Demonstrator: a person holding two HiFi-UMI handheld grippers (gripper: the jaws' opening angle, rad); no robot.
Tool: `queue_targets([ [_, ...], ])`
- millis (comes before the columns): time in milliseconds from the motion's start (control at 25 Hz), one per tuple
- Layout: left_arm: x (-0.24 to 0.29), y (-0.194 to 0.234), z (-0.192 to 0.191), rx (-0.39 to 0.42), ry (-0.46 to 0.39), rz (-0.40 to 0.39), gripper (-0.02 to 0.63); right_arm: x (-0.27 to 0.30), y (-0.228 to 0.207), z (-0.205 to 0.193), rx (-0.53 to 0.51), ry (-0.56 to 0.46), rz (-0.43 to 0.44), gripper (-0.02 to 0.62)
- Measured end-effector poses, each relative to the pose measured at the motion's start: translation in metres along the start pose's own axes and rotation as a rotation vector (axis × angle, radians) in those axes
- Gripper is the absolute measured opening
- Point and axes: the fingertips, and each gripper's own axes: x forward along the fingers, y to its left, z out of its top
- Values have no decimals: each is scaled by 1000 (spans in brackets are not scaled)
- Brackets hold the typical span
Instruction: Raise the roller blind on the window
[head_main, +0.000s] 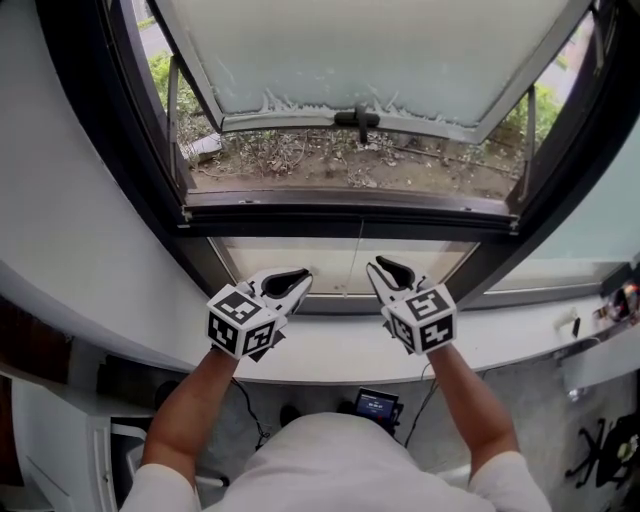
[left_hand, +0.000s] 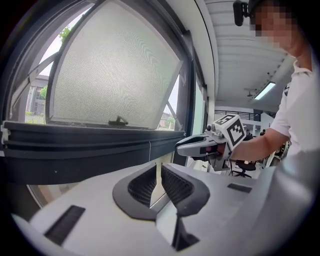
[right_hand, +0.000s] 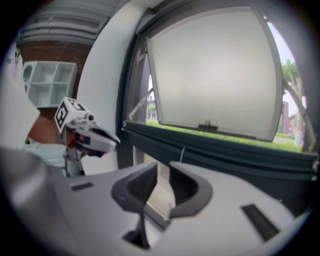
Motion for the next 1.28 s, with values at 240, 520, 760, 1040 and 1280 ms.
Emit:
queue_targets([
  [240, 6, 13, 6, 67, 27, 29, 35, 7, -11, 5, -62, 10, -32, 71],
  [520, 11, 27, 16, 124, 42, 44, 36, 12, -29, 8, -110, 26, -65, 71],
  [760, 14, 38, 16, 164, 76, 63, 62, 17, -39, 5, -172, 59, -94, 71],
  [1040, 22, 50, 22, 283, 130, 99, 107, 28, -46, 7, -384, 108, -143, 71],
  [1280, 26, 55, 26, 369, 171, 122, 124, 33, -54, 13, -488, 131, -180, 72],
])
